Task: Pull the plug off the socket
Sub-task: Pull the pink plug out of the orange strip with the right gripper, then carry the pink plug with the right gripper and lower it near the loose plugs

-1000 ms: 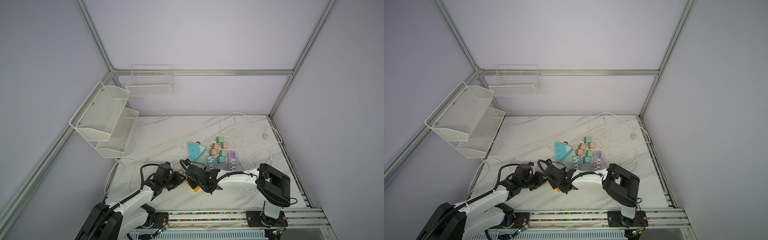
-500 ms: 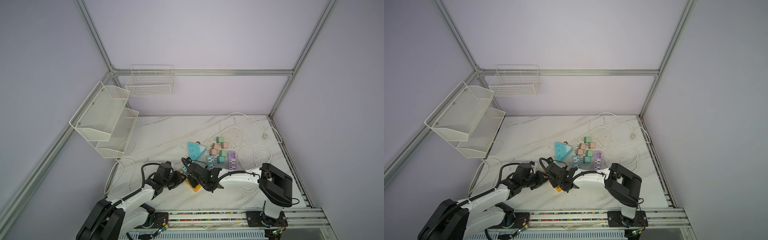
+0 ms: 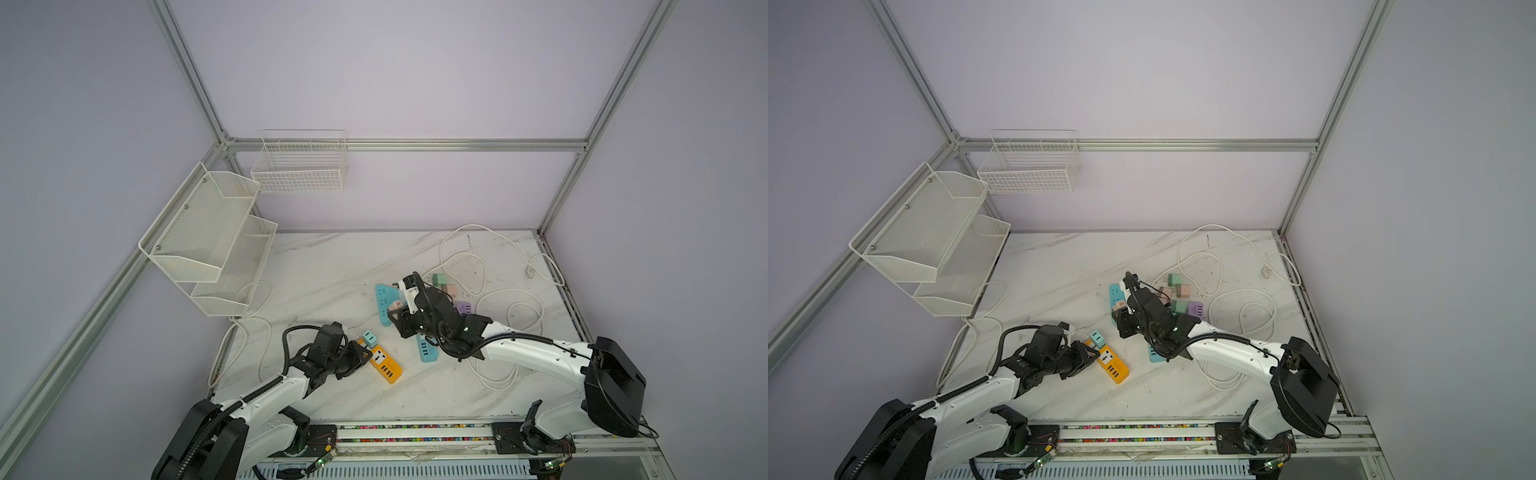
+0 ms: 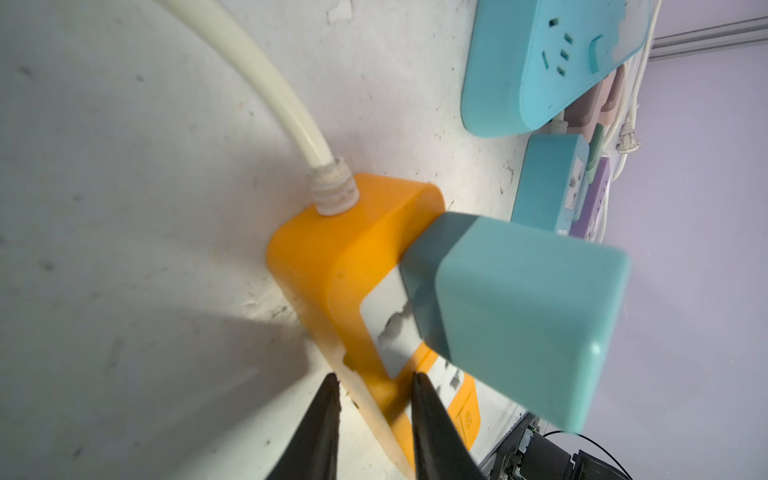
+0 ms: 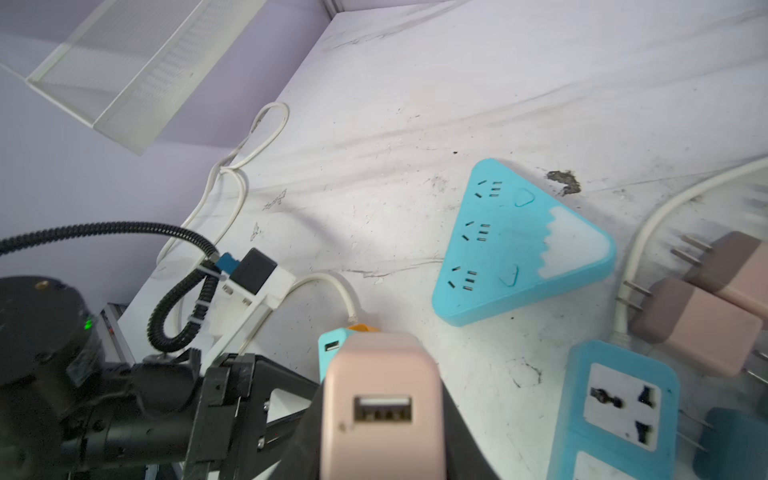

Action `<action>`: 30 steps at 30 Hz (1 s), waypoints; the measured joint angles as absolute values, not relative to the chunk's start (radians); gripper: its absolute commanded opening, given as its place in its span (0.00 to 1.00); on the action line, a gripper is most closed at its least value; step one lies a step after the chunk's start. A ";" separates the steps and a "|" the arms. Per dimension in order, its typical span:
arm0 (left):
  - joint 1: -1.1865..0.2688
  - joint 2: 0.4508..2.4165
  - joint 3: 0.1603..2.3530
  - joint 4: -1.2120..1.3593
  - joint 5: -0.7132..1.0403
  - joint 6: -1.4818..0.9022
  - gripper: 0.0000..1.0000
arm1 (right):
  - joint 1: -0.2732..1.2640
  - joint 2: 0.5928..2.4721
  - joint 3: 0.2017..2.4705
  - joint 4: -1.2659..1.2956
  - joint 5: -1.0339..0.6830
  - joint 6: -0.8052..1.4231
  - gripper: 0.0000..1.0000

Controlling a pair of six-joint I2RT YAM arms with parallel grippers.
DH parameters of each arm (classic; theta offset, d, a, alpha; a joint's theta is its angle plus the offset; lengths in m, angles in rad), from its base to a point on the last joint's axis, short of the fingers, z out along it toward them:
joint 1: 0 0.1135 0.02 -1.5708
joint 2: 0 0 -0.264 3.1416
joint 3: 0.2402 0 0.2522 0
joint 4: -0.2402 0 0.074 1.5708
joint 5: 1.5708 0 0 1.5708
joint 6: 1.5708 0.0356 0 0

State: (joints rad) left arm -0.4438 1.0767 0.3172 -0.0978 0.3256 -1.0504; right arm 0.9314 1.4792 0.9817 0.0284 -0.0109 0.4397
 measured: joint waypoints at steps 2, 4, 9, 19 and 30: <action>-0.445 1.084 0.337 -0.126 0.308 -1.042 0.30 | 0.908 1.483 0.971 0.030 -0.031 0.470 0.17; -0.445 1.095 0.361 -0.156 0.296 -1.027 0.30 | 0.896 1.485 0.959 0.031 -0.055 0.502 0.17; -0.445 1.093 0.390 -0.196 0.262 -1.005 0.31 | 0.867 1.526 0.931 0.050 -0.103 0.583 0.16; -0.445 1.015 0.403 -0.282 0.215 -0.973 0.34 | 0.827 1.671 0.905 0.116 -0.145 0.655 0.17; -0.438 0.961 0.411 -0.332 0.171 -0.957 0.36 | 0.793 1.768 0.905 0.211 -0.164 0.688 0.20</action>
State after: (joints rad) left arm -0.4377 0.9611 0.4114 -0.3317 0.1711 -0.9565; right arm 0.7925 1.7676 0.9047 0.2111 -0.1638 0.6884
